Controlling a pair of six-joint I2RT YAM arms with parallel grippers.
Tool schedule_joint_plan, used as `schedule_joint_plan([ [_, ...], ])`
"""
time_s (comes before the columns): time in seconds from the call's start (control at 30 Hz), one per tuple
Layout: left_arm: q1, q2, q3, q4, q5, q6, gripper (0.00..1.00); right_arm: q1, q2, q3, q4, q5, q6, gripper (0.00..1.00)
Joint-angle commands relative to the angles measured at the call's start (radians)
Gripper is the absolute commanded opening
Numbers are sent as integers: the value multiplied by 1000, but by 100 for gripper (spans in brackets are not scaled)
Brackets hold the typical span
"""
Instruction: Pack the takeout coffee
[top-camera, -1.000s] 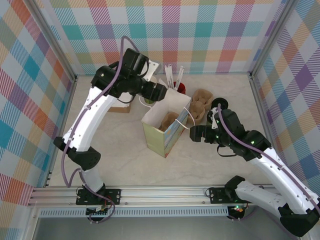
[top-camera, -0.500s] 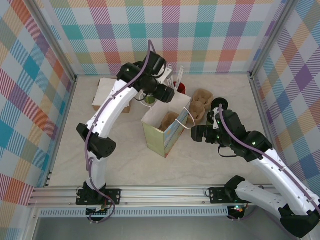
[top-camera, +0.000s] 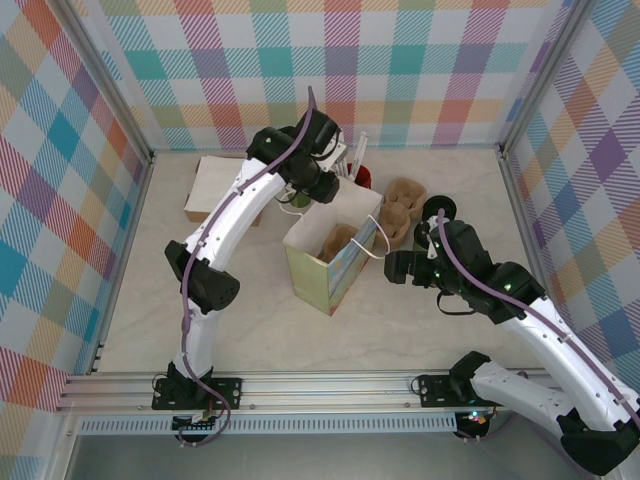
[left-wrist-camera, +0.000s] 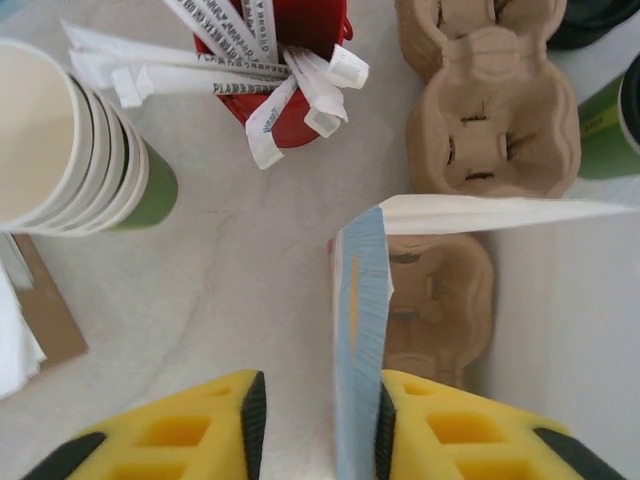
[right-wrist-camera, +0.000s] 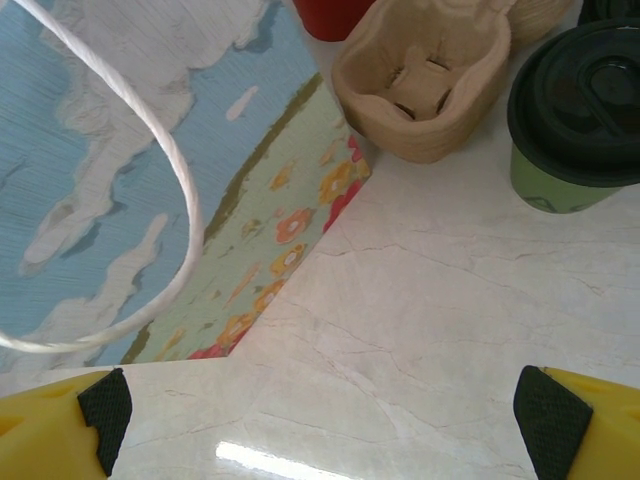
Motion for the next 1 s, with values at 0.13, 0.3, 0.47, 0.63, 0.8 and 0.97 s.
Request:
schedule_joint_plan([
  [0.13,-6,-43,27,-45,8,-89,7,-4,4,60,-86,97,-30,100],
  [0.3,-6,-85,20,-66,-19,-218,4,-19,41,126,-159,135,-95,100],
  [0.47,-1,-126,-4,-65,-28,-369,0,-106,96,169,-193,70,-145,100],
  [0.63,8,-186,-103,-12,-18,-519,0,-280,154,172,-178,-90,-189,100],
  [0.8,21,-276,-248,88,-55,-669,0,-409,241,174,-170,-185,-248,100],
  [0.97,21,-412,-479,290,-61,-843,0,-479,302,155,-139,-195,-266,100],
])
